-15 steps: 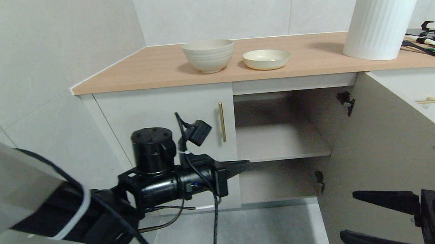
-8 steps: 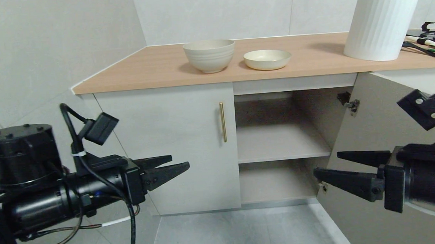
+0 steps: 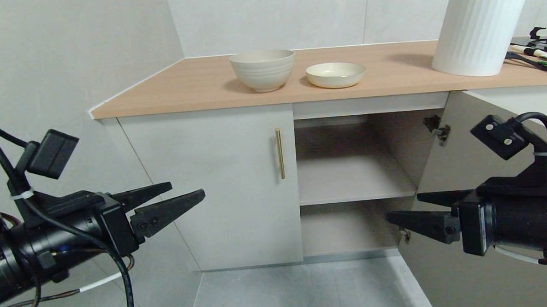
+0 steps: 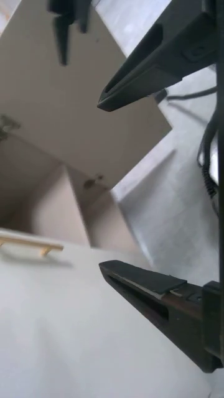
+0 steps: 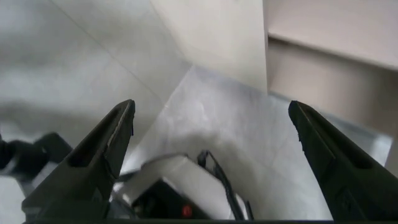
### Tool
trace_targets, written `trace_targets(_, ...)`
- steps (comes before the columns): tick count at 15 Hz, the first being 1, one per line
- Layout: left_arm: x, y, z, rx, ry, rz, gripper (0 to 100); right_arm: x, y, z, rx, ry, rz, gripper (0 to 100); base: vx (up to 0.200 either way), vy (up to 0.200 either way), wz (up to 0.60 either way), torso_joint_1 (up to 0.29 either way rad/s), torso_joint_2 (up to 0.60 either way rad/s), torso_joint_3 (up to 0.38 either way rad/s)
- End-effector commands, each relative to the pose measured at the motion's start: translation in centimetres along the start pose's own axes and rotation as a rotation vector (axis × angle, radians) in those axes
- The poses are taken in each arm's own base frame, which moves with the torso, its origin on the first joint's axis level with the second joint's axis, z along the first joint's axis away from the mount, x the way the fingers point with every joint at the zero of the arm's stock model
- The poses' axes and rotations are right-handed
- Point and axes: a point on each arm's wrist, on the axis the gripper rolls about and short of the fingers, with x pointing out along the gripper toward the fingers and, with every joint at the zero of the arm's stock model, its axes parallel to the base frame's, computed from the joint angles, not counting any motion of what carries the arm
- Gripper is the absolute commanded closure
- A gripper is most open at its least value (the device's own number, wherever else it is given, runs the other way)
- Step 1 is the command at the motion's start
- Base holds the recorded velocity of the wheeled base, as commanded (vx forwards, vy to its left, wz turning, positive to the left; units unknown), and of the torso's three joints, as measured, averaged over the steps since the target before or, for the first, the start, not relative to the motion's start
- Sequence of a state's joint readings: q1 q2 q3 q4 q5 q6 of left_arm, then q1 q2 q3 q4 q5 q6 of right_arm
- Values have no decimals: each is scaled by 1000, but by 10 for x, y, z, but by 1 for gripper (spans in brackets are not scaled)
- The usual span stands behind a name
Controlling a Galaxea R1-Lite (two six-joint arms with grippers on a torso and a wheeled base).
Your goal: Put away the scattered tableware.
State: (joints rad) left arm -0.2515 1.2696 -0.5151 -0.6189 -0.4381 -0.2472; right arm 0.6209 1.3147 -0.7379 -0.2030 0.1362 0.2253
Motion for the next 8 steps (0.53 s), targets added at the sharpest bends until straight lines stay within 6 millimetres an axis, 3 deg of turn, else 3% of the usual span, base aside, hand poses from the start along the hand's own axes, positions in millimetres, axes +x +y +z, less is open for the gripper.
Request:
trace_targets(1, -3, 1, 6, 10, -29, 12, 0, -3, 1, -1, -1, 11, 0, 0, 0, 0, 0, 0, 0, 0)
trace_targets(3, -3, 3, 7, 9, -29, 23, 0, -4, 0, -2, -4, 14, -4, 0, 0, 0, 0, 0, 0, 0)
trace_targets(8, -3, 3, 7, 7, -27, 24, 0, -10, 0, -6, -22, 6, 3, 0, 200, 0, 0, 3, 2, 4)
